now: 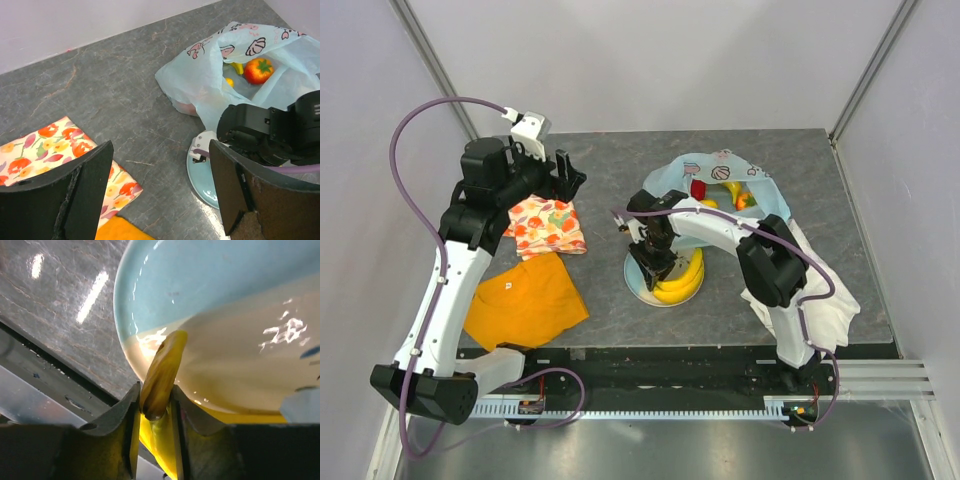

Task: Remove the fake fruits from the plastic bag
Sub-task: Place the fake fruit on the plate, then take out the fake fruit from the plastic bag.

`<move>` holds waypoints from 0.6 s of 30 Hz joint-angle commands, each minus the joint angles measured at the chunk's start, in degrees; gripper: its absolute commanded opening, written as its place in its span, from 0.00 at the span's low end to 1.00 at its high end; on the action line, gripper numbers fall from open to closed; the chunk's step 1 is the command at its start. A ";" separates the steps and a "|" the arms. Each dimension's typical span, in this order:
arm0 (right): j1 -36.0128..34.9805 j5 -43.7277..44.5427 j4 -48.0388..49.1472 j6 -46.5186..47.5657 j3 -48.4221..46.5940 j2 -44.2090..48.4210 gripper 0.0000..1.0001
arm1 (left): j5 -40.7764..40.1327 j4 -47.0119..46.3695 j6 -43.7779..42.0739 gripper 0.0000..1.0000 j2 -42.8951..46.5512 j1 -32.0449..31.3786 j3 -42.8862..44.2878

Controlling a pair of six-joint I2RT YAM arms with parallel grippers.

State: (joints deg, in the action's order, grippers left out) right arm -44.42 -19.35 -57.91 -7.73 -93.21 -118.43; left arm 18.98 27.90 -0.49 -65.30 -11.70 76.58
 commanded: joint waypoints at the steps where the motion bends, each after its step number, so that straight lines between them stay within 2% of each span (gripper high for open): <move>1: -0.14 -0.51 0.52 1.57 -4.78 -2.50 0.40 | 1.67 -2.06 -1.35 0.84 0.52 0.28 0.42; 2: -0.14 -0.86 0.17 2.01 -5.31 -2.33 0.54 | 1.85 -2.15 -1.35 0.84 0.17 0.28 0.50; 4: -0.22 -3.14 -1.15 4.11 -6.63 -1.72 0.68 | 2.11 -2.50 -0.92 0.84 -0.27 0.28 0.77; 5: -0.22 -3.15 -2.02 5.08 -7.24 -0.50 0.83 | 2.72 -2.85 -0.74 0.84 -0.53 0.28 0.94; 7: -0.22 -3.85 -5.27 9.29 -9.27 1.26 0.86 | 3.25 -3.11 0.05 0.84 -1.58 0.28 1.73; 12: 0.13 -2.10 -16.87 16.94 -18.73 8.30 0.84 | 4.83 -4.08 3.39 0.84 -5.09 0.28 4.36; 15: 2.58 -0.34 -22.23 22.30 -25.52 9.97 0.73 | 5.62 -4.43 4.53 0.84 -7.64 0.28 6.04; 16: 4.24 0.10 -22.94 22.84 -26.40 10.58 0.65 | 6.06 -4.52 4.71 0.84 -8.52 0.28 6.56; 18: 6.36 1.77 -23.13 24.77 -25.62 11.73 0.57 | 6.50 -4.52 5.58 0.83 -10.10 0.28 8.06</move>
State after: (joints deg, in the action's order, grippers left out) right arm -42.59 -20.84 -72.62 10.28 -116.16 -111.31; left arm 23.00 26.04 1.89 -72.99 -11.68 80.40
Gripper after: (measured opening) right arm 0.626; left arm 0.838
